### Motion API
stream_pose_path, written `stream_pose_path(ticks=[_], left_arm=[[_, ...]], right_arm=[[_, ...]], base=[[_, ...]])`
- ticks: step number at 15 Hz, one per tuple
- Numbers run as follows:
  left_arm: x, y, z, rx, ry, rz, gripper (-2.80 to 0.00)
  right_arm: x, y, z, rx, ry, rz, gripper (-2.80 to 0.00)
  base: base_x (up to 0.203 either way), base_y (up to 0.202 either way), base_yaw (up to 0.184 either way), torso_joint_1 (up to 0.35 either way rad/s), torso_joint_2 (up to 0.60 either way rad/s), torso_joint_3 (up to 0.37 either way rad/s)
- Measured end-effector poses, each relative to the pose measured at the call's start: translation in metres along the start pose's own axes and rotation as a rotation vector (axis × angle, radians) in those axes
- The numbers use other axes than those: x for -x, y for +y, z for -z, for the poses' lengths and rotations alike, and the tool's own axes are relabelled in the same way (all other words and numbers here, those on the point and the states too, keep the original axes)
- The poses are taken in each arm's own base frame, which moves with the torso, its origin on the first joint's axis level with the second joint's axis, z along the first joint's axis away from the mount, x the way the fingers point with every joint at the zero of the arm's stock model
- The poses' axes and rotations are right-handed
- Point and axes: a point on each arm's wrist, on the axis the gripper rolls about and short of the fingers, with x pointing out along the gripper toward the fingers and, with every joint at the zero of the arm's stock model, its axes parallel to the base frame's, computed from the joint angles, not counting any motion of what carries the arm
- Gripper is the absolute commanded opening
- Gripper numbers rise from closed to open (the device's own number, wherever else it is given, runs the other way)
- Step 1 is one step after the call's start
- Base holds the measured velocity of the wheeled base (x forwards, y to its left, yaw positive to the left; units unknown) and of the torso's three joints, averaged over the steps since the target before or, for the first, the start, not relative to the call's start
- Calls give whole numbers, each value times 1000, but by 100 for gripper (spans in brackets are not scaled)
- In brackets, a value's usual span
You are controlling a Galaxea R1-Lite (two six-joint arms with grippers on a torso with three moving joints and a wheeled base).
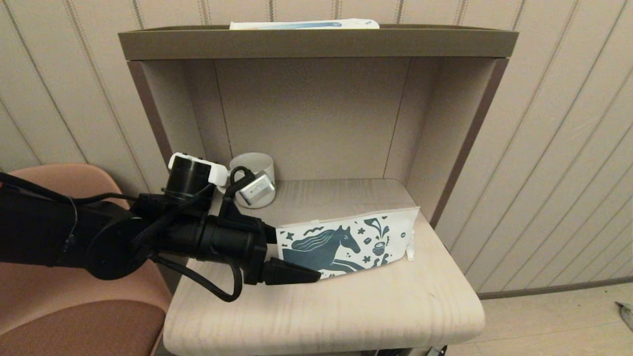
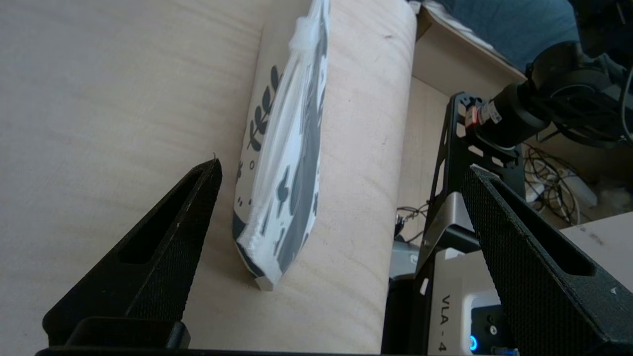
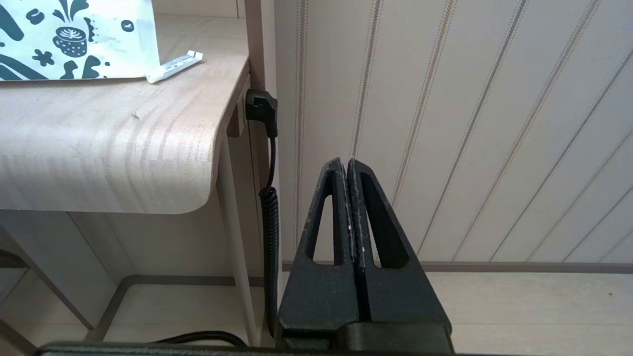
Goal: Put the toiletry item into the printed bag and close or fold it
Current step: Pick up the storage bag
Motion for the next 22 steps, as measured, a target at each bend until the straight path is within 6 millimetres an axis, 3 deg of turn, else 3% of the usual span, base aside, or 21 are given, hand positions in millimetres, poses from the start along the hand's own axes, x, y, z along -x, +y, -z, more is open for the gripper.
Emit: stream_pose_path(ticks=[11, 12, 22], left_arm=[[-8, 6, -1, 2, -6, 16, 0], [-8, 6, -2, 2, -6, 17, -280], [-8, 3, -2, -1, -7, 23, -280]], right_arm=[[0, 0, 0, 0, 0, 0, -280], [0, 0, 0, 0, 0, 0, -280], [0, 0, 0, 1, 0, 0, -280]], base=[[0, 0, 0, 0, 0, 0], [0, 0, 0, 0, 0, 0], [0, 0, 0, 0, 0, 0]])
